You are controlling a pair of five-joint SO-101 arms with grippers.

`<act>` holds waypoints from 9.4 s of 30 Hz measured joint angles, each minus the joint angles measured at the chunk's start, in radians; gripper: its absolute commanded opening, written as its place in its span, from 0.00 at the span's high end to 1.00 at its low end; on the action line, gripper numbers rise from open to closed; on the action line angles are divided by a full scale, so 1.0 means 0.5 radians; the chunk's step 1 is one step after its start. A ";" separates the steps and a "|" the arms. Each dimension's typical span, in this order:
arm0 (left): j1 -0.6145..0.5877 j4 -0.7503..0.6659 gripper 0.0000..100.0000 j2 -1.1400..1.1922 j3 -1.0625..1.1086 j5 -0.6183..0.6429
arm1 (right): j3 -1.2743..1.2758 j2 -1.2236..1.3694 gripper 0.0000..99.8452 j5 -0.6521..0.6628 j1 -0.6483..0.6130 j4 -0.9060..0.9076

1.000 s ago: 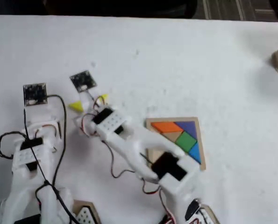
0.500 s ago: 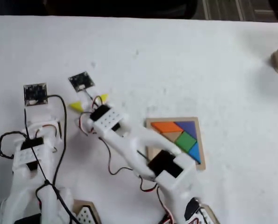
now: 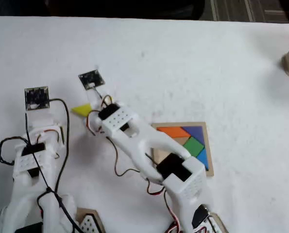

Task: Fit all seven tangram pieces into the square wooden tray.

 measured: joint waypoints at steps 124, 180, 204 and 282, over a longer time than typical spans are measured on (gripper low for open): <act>-0.006 0.000 0.94 0.000 0.000 0.000 | 2.016 -2.022 0.92 0.074 0.663 -0.028; -0.006 0.000 0.94 0.000 0.000 0.000 | 2.277 -2.016 0.98 0.261 0.856 -0.589; -0.006 0.000 0.94 0.000 0.000 0.000 | 2.452 -2.725 0.98 0.430 0.807 -0.267; 0.264 0.000 0.94 0.000 0.055 0.000 | 2.624 -3.078 0.98 0.736 1.491 0.242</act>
